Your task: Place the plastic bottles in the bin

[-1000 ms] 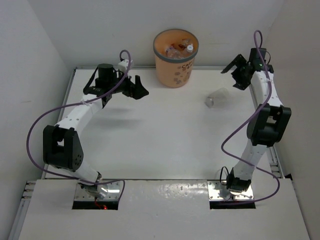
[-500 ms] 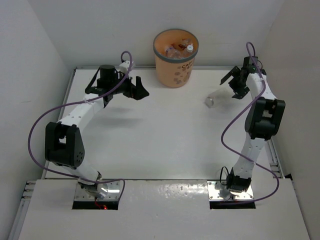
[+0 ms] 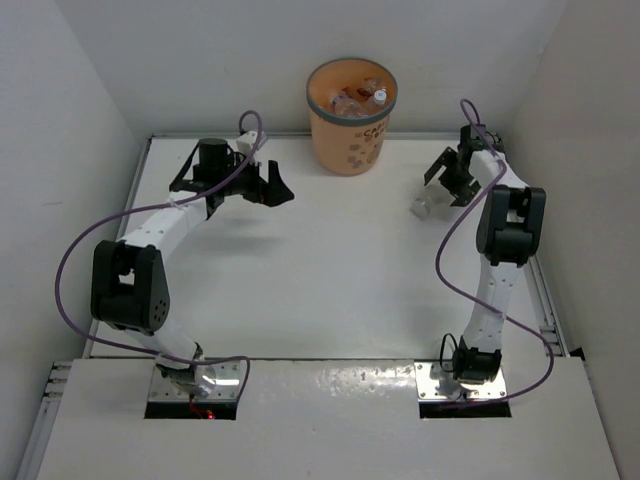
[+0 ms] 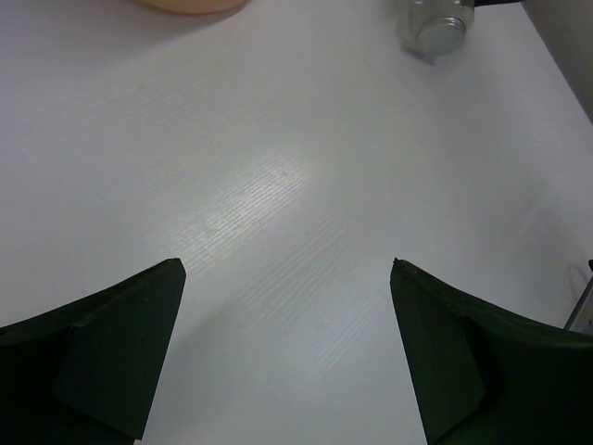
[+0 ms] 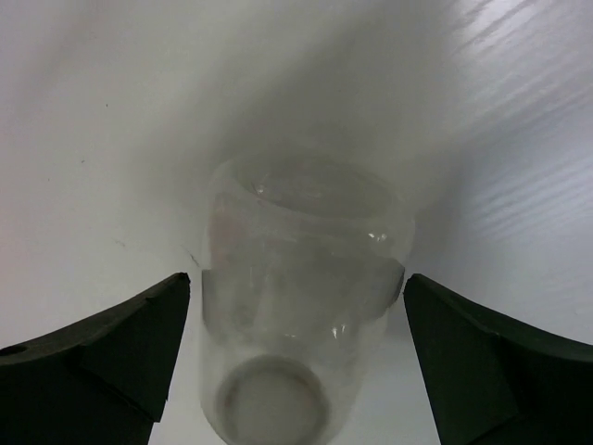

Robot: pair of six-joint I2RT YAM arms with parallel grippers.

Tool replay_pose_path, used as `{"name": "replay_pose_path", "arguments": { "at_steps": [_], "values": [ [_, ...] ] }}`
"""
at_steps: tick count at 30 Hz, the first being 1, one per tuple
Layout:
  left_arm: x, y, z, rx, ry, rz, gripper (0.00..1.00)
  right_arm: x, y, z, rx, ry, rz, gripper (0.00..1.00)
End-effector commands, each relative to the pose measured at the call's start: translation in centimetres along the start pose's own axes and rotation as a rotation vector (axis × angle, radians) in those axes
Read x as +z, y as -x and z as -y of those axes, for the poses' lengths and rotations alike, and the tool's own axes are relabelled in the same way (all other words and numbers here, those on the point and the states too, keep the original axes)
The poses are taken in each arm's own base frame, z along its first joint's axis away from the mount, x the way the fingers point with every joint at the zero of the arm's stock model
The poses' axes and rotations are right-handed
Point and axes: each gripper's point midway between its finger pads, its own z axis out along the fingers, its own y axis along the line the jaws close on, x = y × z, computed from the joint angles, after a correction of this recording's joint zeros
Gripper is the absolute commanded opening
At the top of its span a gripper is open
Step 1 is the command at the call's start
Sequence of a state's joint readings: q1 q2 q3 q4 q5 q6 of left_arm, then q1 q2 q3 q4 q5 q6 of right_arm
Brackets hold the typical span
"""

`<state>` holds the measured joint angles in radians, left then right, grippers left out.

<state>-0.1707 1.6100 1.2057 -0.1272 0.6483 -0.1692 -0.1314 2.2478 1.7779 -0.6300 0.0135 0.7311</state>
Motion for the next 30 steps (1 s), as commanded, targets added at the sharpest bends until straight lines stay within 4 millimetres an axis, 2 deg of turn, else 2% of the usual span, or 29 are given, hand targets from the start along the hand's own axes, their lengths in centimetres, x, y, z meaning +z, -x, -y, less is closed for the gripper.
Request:
{"name": "replay_pose_path", "arguments": {
  "at_steps": [1, 2, 5, 7, 8, 11, 12, 13, 15, 16, 17, 18, 19, 20, 21, 22, 23, 24, 25, 26, 27, 28, 29, 30],
  "values": [
    [-1.3, 1.2, -0.1, 0.010, 0.003, 0.044, 1.00, 0.1, 1.9, -1.7, -0.044, 0.017, 0.072, 0.95],
    [-1.3, 1.2, -0.1, 0.010, 0.003, 0.044, 1.00, 0.4, 1.7, -1.7, -0.065, 0.013, 0.072, 0.93],
    [-1.4, 0.9, -0.5, 0.001, 0.012, 0.041, 1.00, 0.8, 1.4, -1.7, -0.083, 0.012, 0.067, 0.72],
    [-1.6, 1.0, -0.8, -0.003, 0.019, 0.044, 1.00, 0.3, 1.6, -1.9, -0.093, 0.020, 0.074, 0.60],
    [-1.6, 1.0, -0.7, -0.002, 0.010, 0.043, 1.00, 0.2, 1.4, -2.0, -0.096, 0.037, 0.065, 0.57],
    [-1.6, 1.0, -0.5, -0.002, 0.001, 0.042, 1.00, -2.4, 2.3, -3.9, -0.109, 0.119, 0.095, 0.50],
    [-1.7, 1.4, -0.4, -0.007, 0.000, 0.049, 1.00, -3.7, 2.3, -4.8, -0.125, 0.163, 0.100, 0.48],
    [-1.7, 1.3, -0.2, -0.007, -0.010, 0.048, 1.00, -4.6, 2.5, -5.8, -0.130, 0.212, 0.104, 0.42],
    [-1.7, 1.3, -0.2, -0.007, -0.010, 0.048, 1.00, -7.5, 2.8, -8.3, -0.136, 0.316, 0.125, 0.34],
    [-1.9, 1.8, 0.0, 0.006, -0.012, 0.063, 1.00, -11.3, 3.9, -9.9, -0.141, 0.402, 0.178, 0.30],
    [-2.1, 2.1, 0.3, 0.012, -0.021, 0.070, 1.00, -13.1, 5.4, -11.7, -0.137, 0.478, 0.250, 0.22],
    [-2.1, 2.1, 0.3, 0.012, -0.021, 0.070, 1.00, -14.8, 5.7, -13.1, -0.142, 0.529, 0.279, 0.20],
    [-2.3, 2.3, 0.5, 0.018, -0.022, 0.077, 1.00, -17.7, 6.3, -14.5, -0.161, 0.596, 0.323, 0.17],
    [-2.4, 2.3, 0.5, 0.018, -0.022, 0.077, 1.00, -22.5, 8.3, -17.3, -0.196, 0.695, 0.443, 0.15],
    [-2.6, 2.9, 0.8, 0.031, -0.023, 0.093, 1.00, -24.1, 8.2, -18.7, -0.222, 0.732, 0.473, 0.10],
    [-2.9, 3.2, 1.0, 0.038, -0.024, 0.101, 1.00, -27.2, 9.0, -20.4, -0.254, 0.792, 0.567, 0.06],
    [-2.9, 3.1, 1.2, 0.039, -0.033, 0.100, 1.00, -31.4, 10.7, -21.4, -0.270, 0.849, 0.686, 0.00],
    [-3.0, 3.2, 1.3, 0.045, -0.034, 0.107, 1.00, -34.0, 9.7, -23.3, -0.293, 0.892, 0.748, 0.00],
    [-3.2, 3.4, 1.5, 0.051, -0.034, 0.114, 1.00, -35.6, 9.6, -24.5, -0.329, 0.907, 0.841, 0.00],
    [-3.2, 3.4, 1.5, 0.051, -0.034, 0.114, 1.00, -39.7, 10.2, -24.8, -0.326, 0.955, 0.986, 0.00],
    [-3.4, 3.2, 1.6, 0.050, -0.034, 0.113, 1.00, -40.0, 9.8, -24.9, -0.334, 0.955, 1.028, 0.00],
    [-3.4, 3.2, 1.6, 0.050, -0.034, 0.113, 1.00, -42.4, 8.6, -26.6, -0.372, 1.008, 1.124, 0.00],
    [-3.6, 3.1, 1.7, 0.051, -0.034, 0.114, 1.00, -43.4, 8.6, -26.2, -0.382, 0.966, 1.207, 0.00],
    [-3.7, 3.0, 1.8, 0.051, -0.034, 0.114, 1.00, -45.1, 8.0, -26.8, -0.400, 0.984, 1.289, 0.00]
  ]
}}
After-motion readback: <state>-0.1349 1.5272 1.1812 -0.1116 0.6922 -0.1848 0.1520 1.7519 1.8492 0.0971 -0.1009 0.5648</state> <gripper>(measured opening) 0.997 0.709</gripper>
